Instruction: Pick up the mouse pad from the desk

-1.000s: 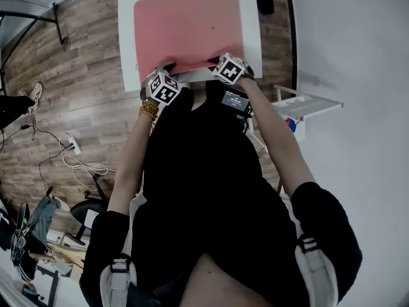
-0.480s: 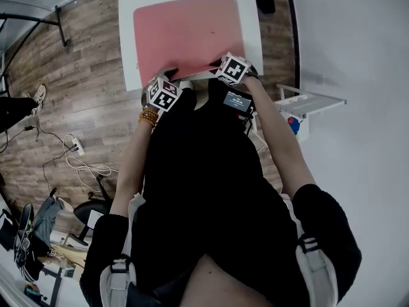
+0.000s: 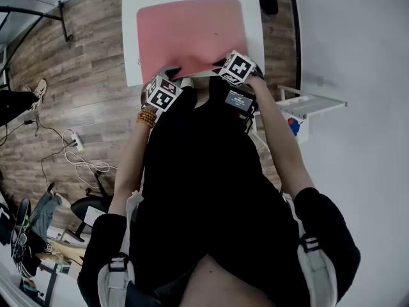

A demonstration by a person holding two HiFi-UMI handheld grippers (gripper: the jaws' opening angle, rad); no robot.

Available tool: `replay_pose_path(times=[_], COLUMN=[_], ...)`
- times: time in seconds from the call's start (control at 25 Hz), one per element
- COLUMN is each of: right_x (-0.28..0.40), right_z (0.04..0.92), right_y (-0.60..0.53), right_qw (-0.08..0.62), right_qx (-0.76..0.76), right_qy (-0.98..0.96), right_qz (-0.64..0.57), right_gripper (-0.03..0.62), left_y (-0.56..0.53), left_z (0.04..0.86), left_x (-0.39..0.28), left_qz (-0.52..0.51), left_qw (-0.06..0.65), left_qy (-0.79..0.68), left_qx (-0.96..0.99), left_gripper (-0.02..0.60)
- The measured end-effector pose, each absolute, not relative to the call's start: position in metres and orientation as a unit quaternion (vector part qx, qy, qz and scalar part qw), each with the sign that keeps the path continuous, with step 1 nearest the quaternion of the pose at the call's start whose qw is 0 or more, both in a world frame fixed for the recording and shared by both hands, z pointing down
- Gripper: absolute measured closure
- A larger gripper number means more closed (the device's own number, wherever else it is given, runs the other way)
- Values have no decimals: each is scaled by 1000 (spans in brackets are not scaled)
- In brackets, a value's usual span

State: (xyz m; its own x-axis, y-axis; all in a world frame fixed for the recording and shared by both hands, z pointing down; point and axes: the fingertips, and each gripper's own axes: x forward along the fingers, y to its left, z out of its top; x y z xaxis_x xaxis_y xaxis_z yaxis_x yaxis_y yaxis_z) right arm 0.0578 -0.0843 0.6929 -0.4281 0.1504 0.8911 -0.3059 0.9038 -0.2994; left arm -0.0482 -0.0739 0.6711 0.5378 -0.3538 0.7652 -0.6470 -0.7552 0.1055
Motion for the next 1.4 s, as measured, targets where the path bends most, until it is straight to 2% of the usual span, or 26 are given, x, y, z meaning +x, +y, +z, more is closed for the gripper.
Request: replay_pose_path(times=[0.64, 1.4], right_x=[53, 59], right_z=[646, 577], right_y=[-71, -51], right_qw=[530, 509], right_qx=[44, 8], right_qy=[-821, -829], right_qz=[210, 231], right_gripper=[545, 548], left_y=[-58, -49], left_z=[633, 563], left_x=[-45, -42], left_qz=[359, 419], left_qw=[218, 217], left_qy=[-239, -186], left_qx=[876, 862], left_gripper=[545, 546])
